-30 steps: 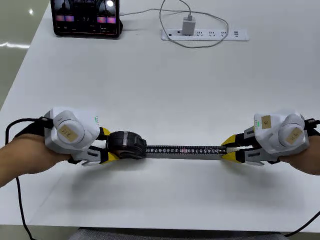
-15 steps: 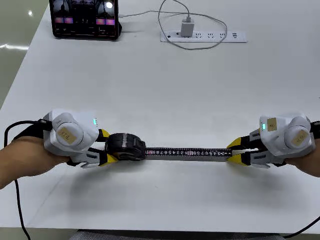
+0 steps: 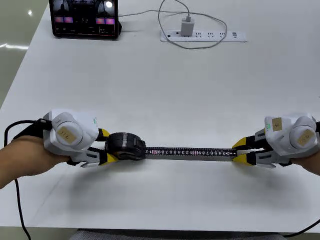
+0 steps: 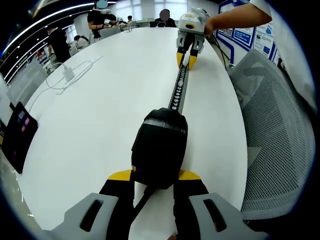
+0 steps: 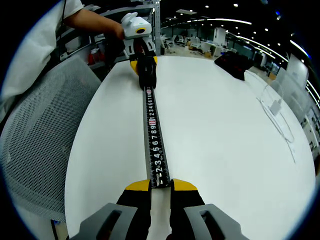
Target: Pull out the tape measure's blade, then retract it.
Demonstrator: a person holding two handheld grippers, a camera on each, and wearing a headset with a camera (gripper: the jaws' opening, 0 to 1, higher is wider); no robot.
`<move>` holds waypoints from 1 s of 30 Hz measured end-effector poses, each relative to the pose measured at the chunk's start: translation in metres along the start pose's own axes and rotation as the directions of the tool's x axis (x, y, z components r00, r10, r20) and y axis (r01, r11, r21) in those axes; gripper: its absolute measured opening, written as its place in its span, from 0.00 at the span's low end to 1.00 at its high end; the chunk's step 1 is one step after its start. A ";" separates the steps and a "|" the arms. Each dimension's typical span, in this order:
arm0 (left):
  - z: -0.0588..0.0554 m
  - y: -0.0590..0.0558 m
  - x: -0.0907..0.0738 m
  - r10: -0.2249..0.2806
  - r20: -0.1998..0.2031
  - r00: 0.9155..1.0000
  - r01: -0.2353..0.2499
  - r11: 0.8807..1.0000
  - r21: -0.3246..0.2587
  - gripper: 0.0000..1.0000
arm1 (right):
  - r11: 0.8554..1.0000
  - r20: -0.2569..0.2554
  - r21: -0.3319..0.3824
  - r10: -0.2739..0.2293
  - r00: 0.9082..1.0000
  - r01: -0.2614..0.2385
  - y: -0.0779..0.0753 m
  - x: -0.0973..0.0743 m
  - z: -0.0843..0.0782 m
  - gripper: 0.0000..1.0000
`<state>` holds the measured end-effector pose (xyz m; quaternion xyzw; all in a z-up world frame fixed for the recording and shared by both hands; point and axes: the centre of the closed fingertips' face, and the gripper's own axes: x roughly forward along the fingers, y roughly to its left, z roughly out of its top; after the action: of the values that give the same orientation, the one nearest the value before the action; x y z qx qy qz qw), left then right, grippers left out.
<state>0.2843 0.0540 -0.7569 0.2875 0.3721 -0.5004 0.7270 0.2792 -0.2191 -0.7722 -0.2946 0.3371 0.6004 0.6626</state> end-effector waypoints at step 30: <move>0.004 -0.001 0.000 0.021 0.013 1.000 -0.021 1.000 -0.023 0.25 | 1.000 -0.072 0.005 -0.007 0.997 0.007 -0.004 -0.009 -0.015 0.11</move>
<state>0.2845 0.0502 -0.7548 0.2799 0.3700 -0.4902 0.7379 0.2815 -0.2367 -0.7741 -0.3153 0.3612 0.5863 0.6530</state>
